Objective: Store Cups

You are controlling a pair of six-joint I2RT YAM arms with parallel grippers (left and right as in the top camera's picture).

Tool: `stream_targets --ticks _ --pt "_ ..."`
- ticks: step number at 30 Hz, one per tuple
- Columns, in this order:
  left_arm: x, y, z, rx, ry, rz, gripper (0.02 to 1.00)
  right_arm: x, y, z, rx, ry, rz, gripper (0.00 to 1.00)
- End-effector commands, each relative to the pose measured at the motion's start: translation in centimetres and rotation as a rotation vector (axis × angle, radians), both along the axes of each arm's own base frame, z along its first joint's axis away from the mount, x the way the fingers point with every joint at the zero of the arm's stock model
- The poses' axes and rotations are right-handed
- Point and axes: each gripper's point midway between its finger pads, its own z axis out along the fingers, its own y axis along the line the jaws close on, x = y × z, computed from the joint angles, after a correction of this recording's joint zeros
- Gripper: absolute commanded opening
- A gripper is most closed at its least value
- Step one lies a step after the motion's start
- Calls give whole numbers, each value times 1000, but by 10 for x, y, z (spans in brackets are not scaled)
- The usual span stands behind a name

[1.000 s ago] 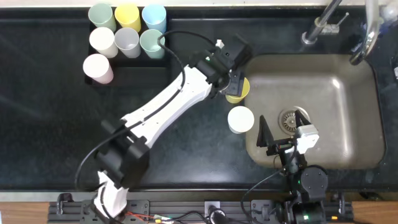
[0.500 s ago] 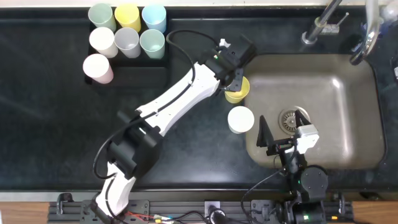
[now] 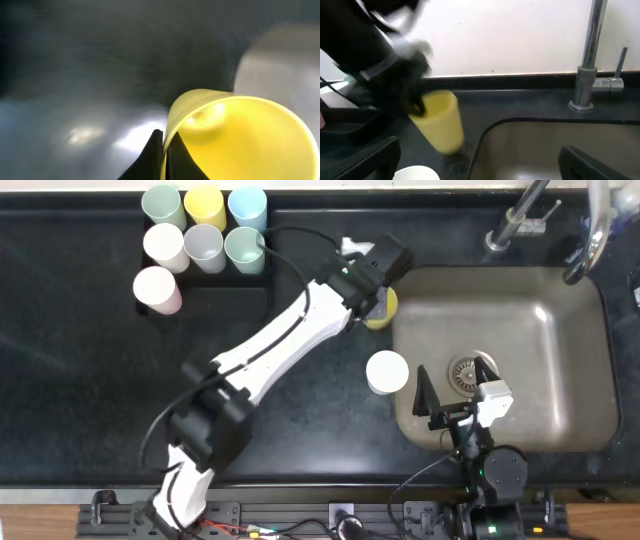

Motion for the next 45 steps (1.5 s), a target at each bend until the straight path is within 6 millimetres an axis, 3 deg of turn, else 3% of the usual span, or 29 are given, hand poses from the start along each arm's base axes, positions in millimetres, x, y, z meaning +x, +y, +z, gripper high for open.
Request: stream_targets --ticks 1,5,10,13,17,21,27,38,45 --pt "5 64 121 -195 -276 503 34 1 -1 -4 3 4 -6 993" --pt "-12 125 151 -266 -287 767 34 1 -1 -4 3 4 -6 998" --pt "-34 202 160 -224 -259 990 34 1 -1 -4 3 4 -6 998" --pt "-37 236 150 -205 -229 1074 34 1 -1 -4 3 4 -6 996" --pt "-36 268 116 -210 -137 1171 34 1 -1 -4 3 4 -6 998" --pt "-28 285 81 -233 -79 1207 34 1 -1 -4 3 4 -6 998" --pt "-24 293 41 -241 -48 1226 34 1 -1 -4 3 4 -6 998" --pt "-20 289 4 -186 35 1233 34 1 -1 -4 3 4 -6 998" --pt "-4 289 -11 -188 18 1237 34 1 -1 -4 3 4 -6 996"
